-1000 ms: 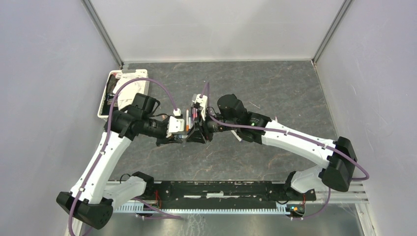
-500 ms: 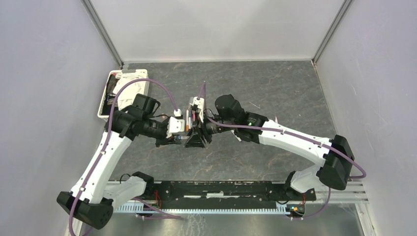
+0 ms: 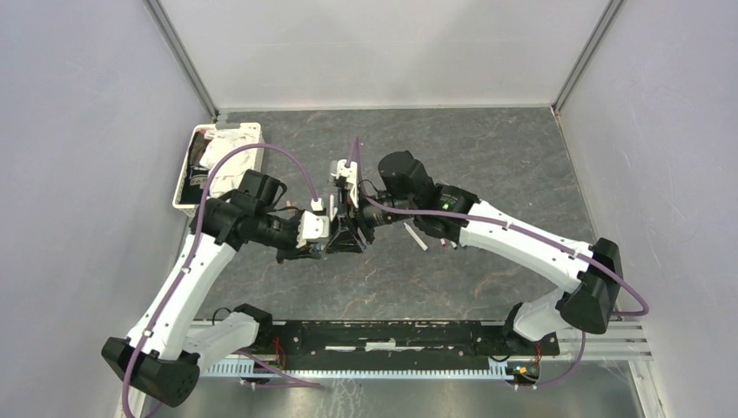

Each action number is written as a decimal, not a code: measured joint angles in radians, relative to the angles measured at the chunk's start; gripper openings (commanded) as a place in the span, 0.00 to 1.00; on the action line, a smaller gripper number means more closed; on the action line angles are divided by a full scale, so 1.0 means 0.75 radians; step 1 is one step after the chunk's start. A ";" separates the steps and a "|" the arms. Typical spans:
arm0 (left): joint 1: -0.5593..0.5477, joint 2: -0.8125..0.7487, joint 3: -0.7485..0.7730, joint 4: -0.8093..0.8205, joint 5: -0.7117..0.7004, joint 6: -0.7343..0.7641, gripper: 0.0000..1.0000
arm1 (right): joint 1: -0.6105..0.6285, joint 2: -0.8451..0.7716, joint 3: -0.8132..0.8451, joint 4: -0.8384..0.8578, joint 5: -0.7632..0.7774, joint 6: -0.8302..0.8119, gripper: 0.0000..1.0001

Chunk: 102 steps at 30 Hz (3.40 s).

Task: Open the pen caps
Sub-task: Open the pen cap from the pen, then place the pen cap at the center of the board.

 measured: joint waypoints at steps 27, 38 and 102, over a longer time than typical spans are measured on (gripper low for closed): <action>0.001 0.003 0.002 0.003 -0.013 0.006 0.02 | 0.002 0.109 -0.004 0.004 -0.033 -0.041 0.37; 0.000 0.002 0.019 -0.002 -0.008 0.005 0.02 | 0.008 0.122 -0.004 0.008 -0.007 -0.041 0.07; 0.608 0.211 -0.224 0.036 -0.011 0.506 0.08 | -0.155 -0.544 -0.848 0.122 0.812 -0.108 0.00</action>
